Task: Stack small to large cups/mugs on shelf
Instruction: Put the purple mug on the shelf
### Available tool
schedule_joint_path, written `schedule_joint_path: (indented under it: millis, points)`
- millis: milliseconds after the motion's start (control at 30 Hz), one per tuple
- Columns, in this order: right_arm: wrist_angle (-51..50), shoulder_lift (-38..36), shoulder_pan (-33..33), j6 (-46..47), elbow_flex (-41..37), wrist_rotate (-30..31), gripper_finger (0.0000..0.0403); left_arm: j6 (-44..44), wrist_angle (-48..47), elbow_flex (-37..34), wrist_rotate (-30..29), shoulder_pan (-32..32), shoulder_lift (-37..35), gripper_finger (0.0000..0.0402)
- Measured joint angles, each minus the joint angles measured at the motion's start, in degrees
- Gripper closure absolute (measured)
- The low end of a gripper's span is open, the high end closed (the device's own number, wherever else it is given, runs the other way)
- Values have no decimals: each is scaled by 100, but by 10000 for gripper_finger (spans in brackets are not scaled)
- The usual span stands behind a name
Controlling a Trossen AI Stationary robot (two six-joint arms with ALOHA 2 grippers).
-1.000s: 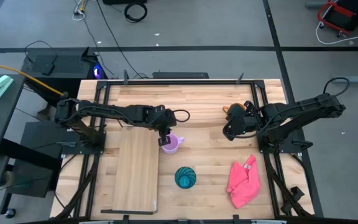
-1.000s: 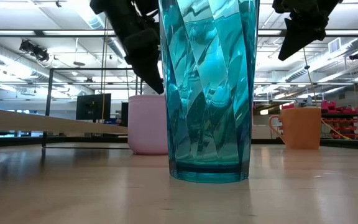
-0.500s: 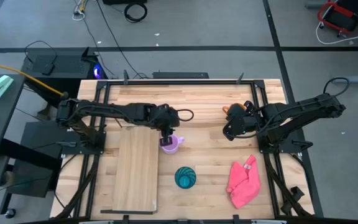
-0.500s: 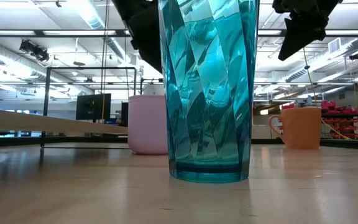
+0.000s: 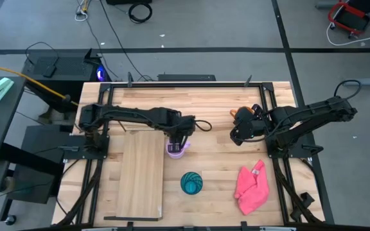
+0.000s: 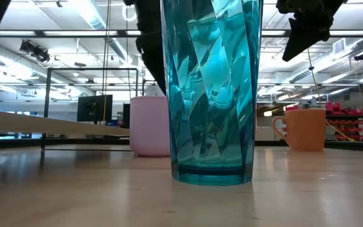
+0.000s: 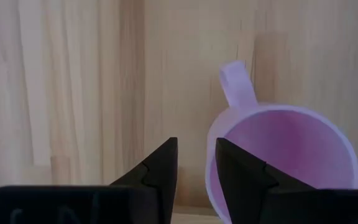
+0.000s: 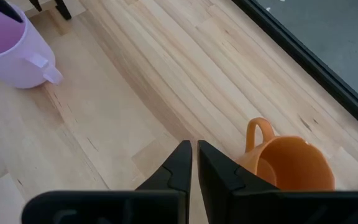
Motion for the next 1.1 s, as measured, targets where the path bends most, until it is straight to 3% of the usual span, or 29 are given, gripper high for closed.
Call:
schedule_joint_path:
  millis: [567, 1100]
  points:
    - [-149, 0, 0, -439, 0, -254, 371, 159, -1282, 750, -67, 124, 400, 261]
    - [-131, 0, -4, -717, 0, -232, 371, 273, -1083, 739, 564, 315, 400, 260]
